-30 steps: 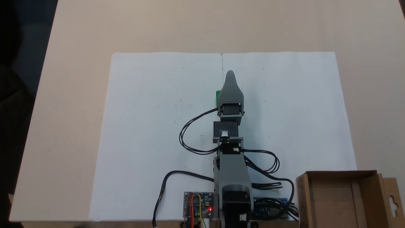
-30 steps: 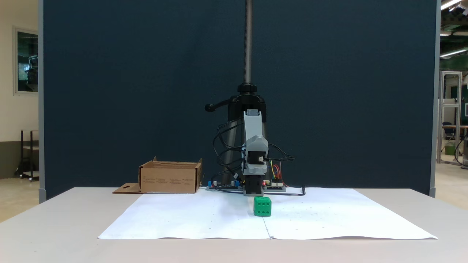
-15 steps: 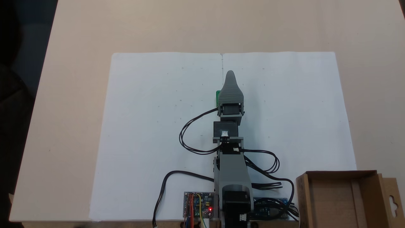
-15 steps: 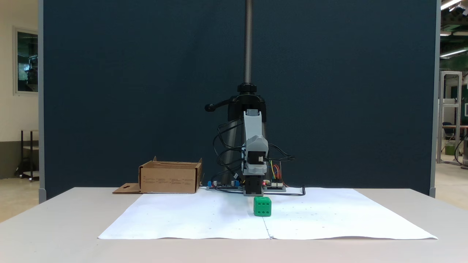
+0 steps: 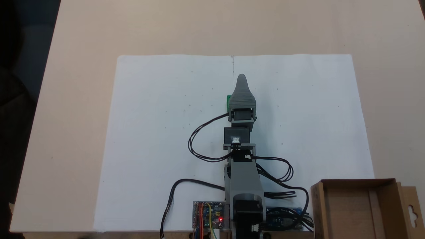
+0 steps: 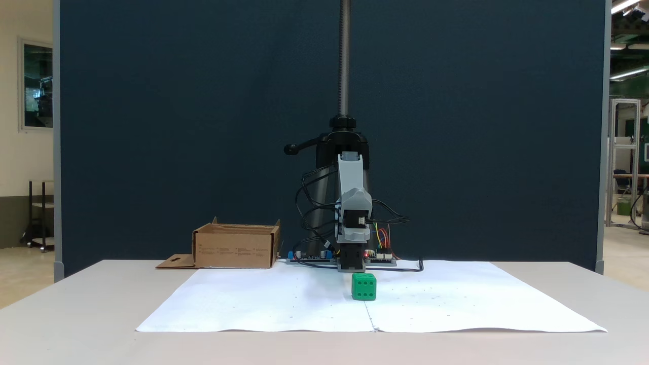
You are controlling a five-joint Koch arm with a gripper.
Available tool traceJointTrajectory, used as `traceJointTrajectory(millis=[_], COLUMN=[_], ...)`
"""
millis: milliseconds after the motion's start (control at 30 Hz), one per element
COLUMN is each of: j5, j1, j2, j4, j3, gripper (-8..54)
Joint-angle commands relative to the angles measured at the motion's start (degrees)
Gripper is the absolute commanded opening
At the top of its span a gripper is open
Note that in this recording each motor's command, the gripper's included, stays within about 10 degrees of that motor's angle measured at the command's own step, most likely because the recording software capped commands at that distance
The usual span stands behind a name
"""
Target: Grasp a green dice and put it in the bin.
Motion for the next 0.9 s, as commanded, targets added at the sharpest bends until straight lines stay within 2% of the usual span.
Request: traceJointTrajectory(millis=[0,633,867], j5=[-3.6,-3.87,-4.22], j1=[0.7,0.18,-0.35], j2=[6.06,6.33,6.33], j4=[-4.57,-6.33,-6.5], j3=[3.69,3.69,2.72], gripper=[45.3,44.4,40.5])
